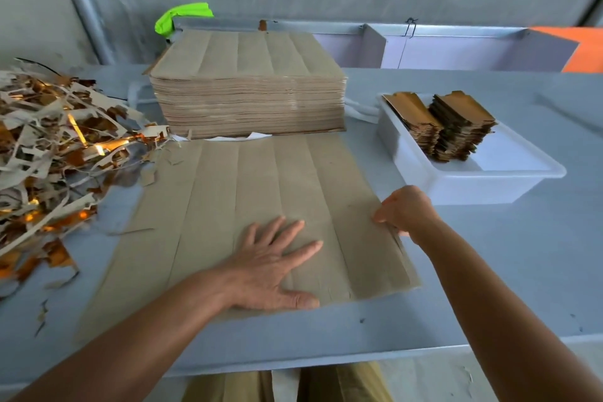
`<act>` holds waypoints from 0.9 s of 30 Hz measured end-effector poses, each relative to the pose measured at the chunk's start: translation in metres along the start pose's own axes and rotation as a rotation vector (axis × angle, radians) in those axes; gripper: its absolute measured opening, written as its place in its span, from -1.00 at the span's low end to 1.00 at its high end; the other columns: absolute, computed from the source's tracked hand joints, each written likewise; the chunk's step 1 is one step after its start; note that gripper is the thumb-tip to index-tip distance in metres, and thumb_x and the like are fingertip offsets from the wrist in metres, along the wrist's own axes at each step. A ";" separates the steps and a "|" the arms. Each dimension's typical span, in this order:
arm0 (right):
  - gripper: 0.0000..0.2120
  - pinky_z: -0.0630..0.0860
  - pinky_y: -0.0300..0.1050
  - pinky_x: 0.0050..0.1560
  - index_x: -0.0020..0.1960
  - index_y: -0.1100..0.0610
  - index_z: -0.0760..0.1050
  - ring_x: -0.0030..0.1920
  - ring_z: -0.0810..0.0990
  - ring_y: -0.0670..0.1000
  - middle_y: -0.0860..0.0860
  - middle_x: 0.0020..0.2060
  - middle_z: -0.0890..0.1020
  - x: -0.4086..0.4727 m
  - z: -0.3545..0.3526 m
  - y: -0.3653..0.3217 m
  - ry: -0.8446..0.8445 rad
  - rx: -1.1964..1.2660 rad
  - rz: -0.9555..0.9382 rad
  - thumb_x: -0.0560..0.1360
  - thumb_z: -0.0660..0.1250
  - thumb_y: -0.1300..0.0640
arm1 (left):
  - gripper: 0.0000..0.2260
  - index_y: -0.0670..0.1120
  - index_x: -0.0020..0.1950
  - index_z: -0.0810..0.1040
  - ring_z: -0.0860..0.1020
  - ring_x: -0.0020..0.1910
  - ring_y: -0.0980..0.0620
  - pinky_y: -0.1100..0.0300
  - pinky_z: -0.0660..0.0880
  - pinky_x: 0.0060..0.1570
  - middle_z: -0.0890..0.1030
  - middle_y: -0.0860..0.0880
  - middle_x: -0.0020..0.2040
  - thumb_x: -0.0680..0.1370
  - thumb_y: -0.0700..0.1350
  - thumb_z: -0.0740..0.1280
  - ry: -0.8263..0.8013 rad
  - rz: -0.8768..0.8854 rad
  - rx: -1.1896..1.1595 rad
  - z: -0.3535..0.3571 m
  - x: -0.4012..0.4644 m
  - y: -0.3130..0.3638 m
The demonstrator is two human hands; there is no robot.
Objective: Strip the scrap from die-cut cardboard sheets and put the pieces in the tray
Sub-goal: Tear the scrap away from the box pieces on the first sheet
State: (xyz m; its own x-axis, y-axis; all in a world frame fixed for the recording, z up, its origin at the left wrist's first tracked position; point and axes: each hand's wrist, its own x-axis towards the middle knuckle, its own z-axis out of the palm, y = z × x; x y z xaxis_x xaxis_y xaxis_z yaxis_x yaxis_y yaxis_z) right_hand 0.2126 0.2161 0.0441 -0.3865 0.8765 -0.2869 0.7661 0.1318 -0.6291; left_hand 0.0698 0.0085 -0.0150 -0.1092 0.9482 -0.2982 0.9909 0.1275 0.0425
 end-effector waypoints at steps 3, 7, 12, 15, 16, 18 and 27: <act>-0.83 0.60 -0.10 -0.26 0.03 0.37 0.55 -0.18 0.61 0.12 0.20 -0.13 0.63 -0.011 -0.011 0.002 -0.182 0.232 0.019 0.46 0.35 0.31 | -0.17 0.34 0.42 -0.37 -0.50 0.42 -0.04 -0.17 -0.43 0.32 -0.49 0.06 0.45 0.27 0.59 -0.12 -0.010 -0.004 -0.038 -0.001 0.000 0.001; -0.91 0.54 -0.14 -0.37 -0.08 0.31 0.56 -0.28 0.59 0.04 0.15 -0.24 0.62 -0.025 -0.021 -0.003 -0.425 0.508 0.013 0.52 0.31 0.29 | -0.17 0.33 0.46 -0.29 -0.47 0.43 -0.01 -0.14 -0.44 0.32 -0.44 0.08 0.48 0.32 0.56 0.00 0.013 -0.002 -0.103 -0.001 0.001 0.001; -0.92 0.51 -0.19 -0.39 -0.14 0.30 0.57 -0.35 0.54 0.03 0.15 -0.31 0.60 -0.033 -0.014 -0.013 -0.354 0.383 -0.071 0.48 0.37 0.27 | -0.23 0.28 0.51 -0.01 -0.28 0.51 0.02 -0.06 -0.31 0.41 -0.20 0.05 0.56 0.36 0.52 0.06 0.111 -0.066 -0.230 -0.007 0.001 0.008; -0.85 0.46 -0.23 -0.40 -0.22 0.23 0.56 -0.38 0.48 -0.01 0.09 -0.37 0.56 -0.038 -0.007 -0.012 -0.332 0.377 -0.103 0.49 0.38 0.19 | -0.20 0.08 0.41 0.40 0.16 0.46 0.07 0.26 0.05 0.33 0.29 0.00 0.46 0.33 0.54 0.10 0.290 -0.136 -0.513 -0.021 0.008 0.024; -0.84 0.44 -0.24 -0.41 -0.24 0.21 0.55 -0.40 0.46 -0.03 0.07 -0.40 0.54 -0.039 -0.005 -0.012 -0.319 0.377 -0.111 0.49 0.38 0.19 | -0.23 0.03 0.28 0.52 0.34 0.34 0.07 0.36 0.20 0.19 0.47 0.03 0.29 0.32 0.53 0.14 0.349 -0.160 -0.689 -0.028 0.011 0.031; -0.83 0.39 -0.29 -0.48 -0.27 0.20 0.55 -0.49 0.42 -0.09 0.01 -0.50 0.49 -0.041 -0.001 -0.016 -0.295 0.359 -0.126 0.49 0.39 0.20 | -0.47 0.06 -0.11 0.60 0.51 -0.10 0.19 0.39 0.34 -0.16 0.55 0.19 -0.19 0.29 0.49 0.26 0.433 -0.212 -1.050 -0.042 0.018 0.044; -0.75 0.40 -0.23 -0.38 -0.24 0.19 0.57 -0.37 0.47 -0.04 0.06 -0.40 0.52 -0.042 -0.002 -0.024 -0.250 0.278 -0.155 0.54 0.32 0.07 | -0.62 0.00 -0.39 0.37 0.40 -0.35 0.15 0.27 0.26 -0.33 0.43 0.13 -0.46 0.34 0.16 0.50 0.420 -0.431 -1.392 -0.062 0.034 0.064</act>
State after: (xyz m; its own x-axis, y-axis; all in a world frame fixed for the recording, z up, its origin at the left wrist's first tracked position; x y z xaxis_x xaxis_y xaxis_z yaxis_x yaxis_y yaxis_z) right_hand 0.2113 0.1771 0.0729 -0.6253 0.7124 -0.3186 0.5342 0.0931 -0.8402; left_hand 0.1249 0.0672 0.0365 -0.6146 0.7490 -0.2476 0.0433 0.3454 0.9375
